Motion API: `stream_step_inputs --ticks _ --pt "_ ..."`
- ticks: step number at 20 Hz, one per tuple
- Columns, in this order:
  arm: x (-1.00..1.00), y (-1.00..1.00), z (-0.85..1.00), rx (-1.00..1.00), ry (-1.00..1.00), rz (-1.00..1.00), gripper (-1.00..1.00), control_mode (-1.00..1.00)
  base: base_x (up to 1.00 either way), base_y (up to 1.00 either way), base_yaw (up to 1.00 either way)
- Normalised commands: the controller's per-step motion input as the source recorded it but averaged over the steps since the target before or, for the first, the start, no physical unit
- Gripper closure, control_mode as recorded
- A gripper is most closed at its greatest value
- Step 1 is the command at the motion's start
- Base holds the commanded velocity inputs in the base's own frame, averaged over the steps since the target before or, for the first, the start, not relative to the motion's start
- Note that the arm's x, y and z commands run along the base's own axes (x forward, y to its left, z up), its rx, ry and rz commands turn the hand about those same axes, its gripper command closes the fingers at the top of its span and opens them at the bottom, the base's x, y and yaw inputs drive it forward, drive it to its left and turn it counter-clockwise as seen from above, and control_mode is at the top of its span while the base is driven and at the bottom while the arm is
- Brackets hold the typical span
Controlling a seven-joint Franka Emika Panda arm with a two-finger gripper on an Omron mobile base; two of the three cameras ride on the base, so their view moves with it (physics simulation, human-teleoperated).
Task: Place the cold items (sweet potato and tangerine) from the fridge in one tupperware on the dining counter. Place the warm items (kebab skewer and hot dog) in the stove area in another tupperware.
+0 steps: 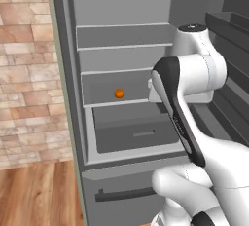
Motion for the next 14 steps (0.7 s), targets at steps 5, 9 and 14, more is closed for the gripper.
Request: stream_step_inputs --ticks 5,9,14 --pt "-0.19 -0.04 -0.1 0.0 0.05 -0.01 1.0 -1.0 0.0 0.0 0.0" --pt "0.0 0.0 0.0 0.0 0.0 0.0 1.0 -1.0 0.0 0.0 0.0" --pt "0.0 0.0 0.0 0.0 0.0 0.0 1.0 -1.0 0.0 0.0 0.0"
